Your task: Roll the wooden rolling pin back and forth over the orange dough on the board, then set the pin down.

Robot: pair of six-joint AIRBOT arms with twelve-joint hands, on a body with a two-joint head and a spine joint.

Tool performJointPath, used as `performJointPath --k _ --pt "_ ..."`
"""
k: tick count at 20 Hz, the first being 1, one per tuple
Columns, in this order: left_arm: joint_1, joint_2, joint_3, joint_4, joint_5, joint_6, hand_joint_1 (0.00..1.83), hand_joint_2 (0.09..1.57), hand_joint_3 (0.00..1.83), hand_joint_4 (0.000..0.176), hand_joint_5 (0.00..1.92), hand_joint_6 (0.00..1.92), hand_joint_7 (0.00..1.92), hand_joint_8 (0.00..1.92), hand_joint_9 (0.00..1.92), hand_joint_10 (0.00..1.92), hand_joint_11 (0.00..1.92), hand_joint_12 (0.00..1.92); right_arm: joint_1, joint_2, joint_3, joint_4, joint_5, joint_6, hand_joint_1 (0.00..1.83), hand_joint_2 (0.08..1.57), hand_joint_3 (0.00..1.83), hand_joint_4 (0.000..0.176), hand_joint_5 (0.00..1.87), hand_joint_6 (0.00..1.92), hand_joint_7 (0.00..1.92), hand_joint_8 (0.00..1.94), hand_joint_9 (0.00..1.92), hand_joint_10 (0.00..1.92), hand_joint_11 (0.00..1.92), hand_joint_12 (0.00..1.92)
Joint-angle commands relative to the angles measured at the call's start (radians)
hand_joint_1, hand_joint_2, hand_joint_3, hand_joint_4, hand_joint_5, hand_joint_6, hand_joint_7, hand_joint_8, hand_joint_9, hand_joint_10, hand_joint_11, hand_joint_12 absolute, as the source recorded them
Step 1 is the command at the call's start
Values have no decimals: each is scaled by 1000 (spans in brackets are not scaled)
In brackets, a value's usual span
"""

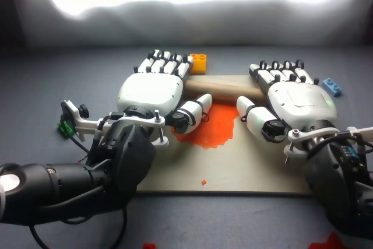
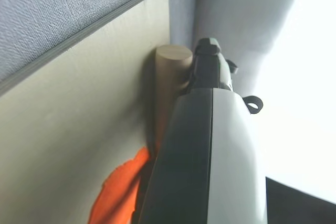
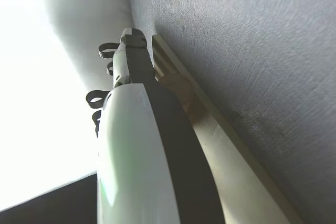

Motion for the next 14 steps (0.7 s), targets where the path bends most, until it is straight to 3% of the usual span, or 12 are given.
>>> performJointPath --k 1,3,9,14 --pt "-8 5 -2 41 -69 6 0 1451 3 0 96 21 112 20 50 15 0 0 4 3 -2 -54 83 0 0 1523 0 0 221 11 218 4 131 11 0 172" --pt "-7 5 -4 41 -69 6 0 1449 2 0 101 21 113 17 49 14 0 0 3 3 -6 -58 90 0 0 1523 0 0 249 17 240 5 160 17 0 328" --pt "1 16 -16 41 -66 6 0 1453 3 0 114 22 129 17 64 17 0 0 -2 3 -23 -90 117 -1 0 1523 0 0 274 16 263 4 184 15 0 517" --pt "9 31 -34 41 -66 6 0 1451 2 0 109 16 119 8 53 10 0 0 -4 3 -27 -91 123 -3 0 1525 1 0 275 11 276 4 191 13 0 530"
